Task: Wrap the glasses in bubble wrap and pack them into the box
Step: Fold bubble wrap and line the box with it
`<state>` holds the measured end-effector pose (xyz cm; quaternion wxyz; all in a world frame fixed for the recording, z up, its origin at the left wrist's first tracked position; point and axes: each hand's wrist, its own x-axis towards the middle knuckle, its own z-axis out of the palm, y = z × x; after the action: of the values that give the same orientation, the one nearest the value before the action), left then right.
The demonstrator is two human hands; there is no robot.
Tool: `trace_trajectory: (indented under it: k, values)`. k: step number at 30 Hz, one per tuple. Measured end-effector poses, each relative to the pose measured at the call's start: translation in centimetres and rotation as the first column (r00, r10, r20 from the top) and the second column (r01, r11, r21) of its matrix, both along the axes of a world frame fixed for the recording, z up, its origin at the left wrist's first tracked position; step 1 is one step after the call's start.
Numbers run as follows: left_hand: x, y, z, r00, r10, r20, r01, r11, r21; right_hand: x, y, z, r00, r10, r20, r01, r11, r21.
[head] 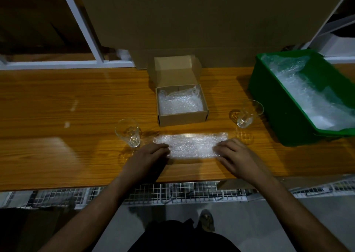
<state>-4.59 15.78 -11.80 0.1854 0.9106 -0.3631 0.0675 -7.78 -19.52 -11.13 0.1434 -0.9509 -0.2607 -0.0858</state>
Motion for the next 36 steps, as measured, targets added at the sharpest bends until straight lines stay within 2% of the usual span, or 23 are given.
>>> trace_trajectory:
  k: [2, 4, 9, 12, 15, 19, 22, 24, 26, 29, 30, 32, 36]
  values:
    - [-0.2, 0.3, -0.3, 0.997, -0.023, 0.070, 0.024, 1.000, -0.010, -0.5, -0.3, 0.2, 0.999, 0.033, 0.030, -0.032, 0.999, -0.038]
    - [-0.4, 0.4, -0.5, 0.994, -0.026, 0.104, 0.028, 0.999, -0.016, -0.7, -0.6, 0.4, 1.000, 0.009, 0.017, -0.009, 1.000, 0.005]
    - [-0.5, -0.3, 0.5, 0.979, 0.169, -0.115, -0.184, 0.973, -0.137, 0.1, -0.7, 0.9, 0.964, -0.142, -0.226, 0.210, 0.926, 0.313]
    - [0.0, -1.4, 1.1, 0.931, 0.268, -0.248, -0.325, 0.917, -0.231, 1.0, -0.4, 1.6, 0.942, -0.172, -0.288, 0.276, 0.885, 0.375]
    - [0.5, -2.5, 1.4, 0.881, 0.371, -0.292, -0.447, 0.857, -0.257, 1.9, 0.0, 1.8, 0.928, -0.203, -0.313, 0.318, 0.869, 0.379]
    - [0.6, -4.0, 1.6, 0.843, 0.485, -0.234, -0.531, 0.818, -0.220, 2.5, 0.5, 1.3, 0.912, -0.319, -0.257, 0.396, 0.848, 0.352]
    - [0.3, -4.3, 1.3, 0.855, 0.513, -0.077, -0.518, 0.840, -0.160, 2.7, 0.9, 0.9, 0.913, -0.377, -0.155, 0.407, 0.862, 0.301]
    - [0.3, -4.0, 0.6, 0.895, 0.437, 0.091, -0.428, 0.898, -0.103, 2.8, 1.2, 0.9, 0.933, -0.359, -0.007, 0.353, 0.916, 0.189]
    - [0.6, -3.8, 0.4, 0.938, 0.249, 0.243, -0.244, 0.968, -0.051, 2.8, 1.5, 1.2, 0.963, -0.240, 0.120, 0.235, 0.971, 0.052]
    - [1.4, -3.7, 0.7, 0.905, -0.095, 0.414, 0.061, 0.994, 0.095, 2.6, 2.0, 1.1, 0.989, -0.015, 0.150, 0.042, 0.984, -0.174]
    - [1.8, -3.6, 0.8, 0.893, -0.175, 0.415, 0.113, 0.979, 0.170, 2.6, 1.9, 0.9, 0.990, 0.028, 0.142, 0.001, 0.980, -0.198]
    - [2.5, -3.2, 0.7, 0.911, -0.223, 0.347, 0.141, 0.959, 0.246, 2.5, 1.4, 0.7, 0.992, 0.055, 0.118, -0.035, 0.985, -0.168]
    - [2.4, -3.9, 1.2, 0.964, -0.121, 0.238, 0.062, 0.968, 0.241, 2.7, 1.0, 0.9, 0.994, 0.069, 0.091, -0.057, 0.990, -0.128]
